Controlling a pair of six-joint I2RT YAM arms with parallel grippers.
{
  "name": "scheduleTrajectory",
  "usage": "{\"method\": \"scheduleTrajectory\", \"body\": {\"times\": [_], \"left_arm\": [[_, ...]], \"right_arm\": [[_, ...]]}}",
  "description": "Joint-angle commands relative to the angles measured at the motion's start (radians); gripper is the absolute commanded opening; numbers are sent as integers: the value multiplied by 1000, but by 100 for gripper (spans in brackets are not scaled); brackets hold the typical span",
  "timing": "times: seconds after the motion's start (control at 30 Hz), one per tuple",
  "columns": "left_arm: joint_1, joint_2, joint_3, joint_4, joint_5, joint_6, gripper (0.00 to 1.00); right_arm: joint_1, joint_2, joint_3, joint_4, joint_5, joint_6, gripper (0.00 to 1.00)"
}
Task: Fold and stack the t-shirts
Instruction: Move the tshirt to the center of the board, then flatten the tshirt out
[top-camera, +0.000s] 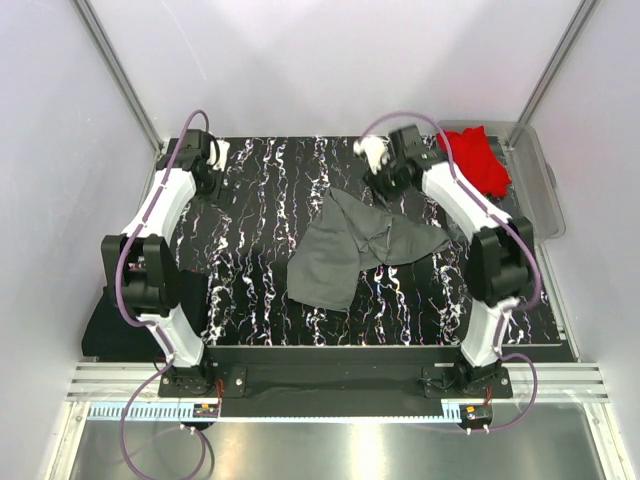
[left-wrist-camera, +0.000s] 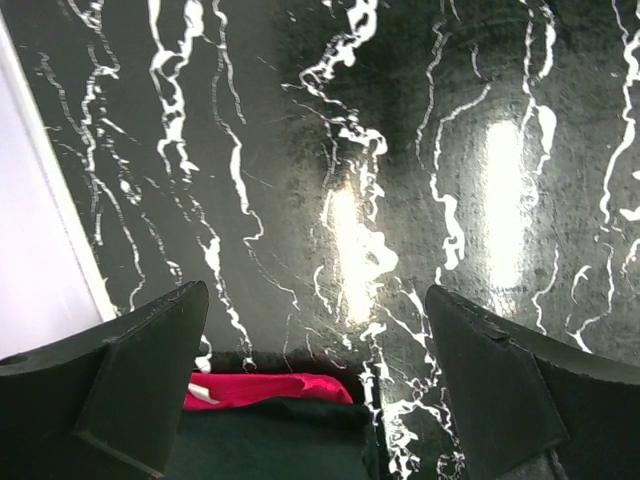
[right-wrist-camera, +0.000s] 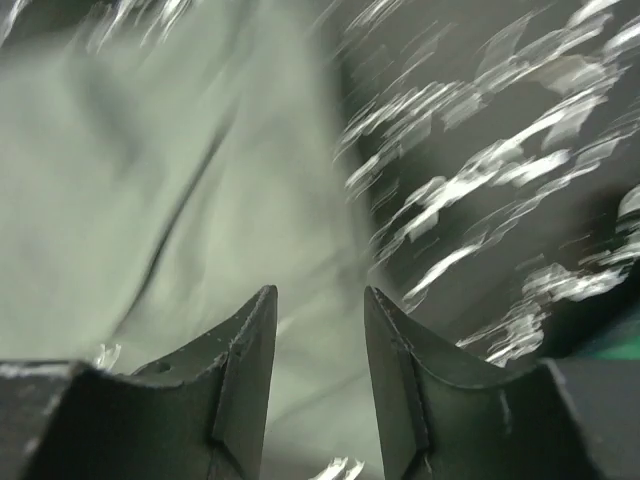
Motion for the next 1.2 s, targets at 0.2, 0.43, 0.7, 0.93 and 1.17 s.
{"method": "scheduleTrajectory", "body": {"times": [0.2,0.43,0.7,0.93,1.17], "left_arm": [[-75,-68,-58,13,68,57,94],[-183,-88,-99,-21,123,85,91],[-265,-122,-147,-47,108,94,92],[-274,-134,-156,-53,102,109,92],[-378,-179,-216,-61,278,190,89]], "right_arm": [[27,-315,-461,7,-149,-314,43],[28,-206,-481,176,-123,-349,43],[28,-67,-418,243,-80,-379,41],[28,-31,-404,293,-54,-371,10],[28,-249,-306,286,-71,-319,0]]}}
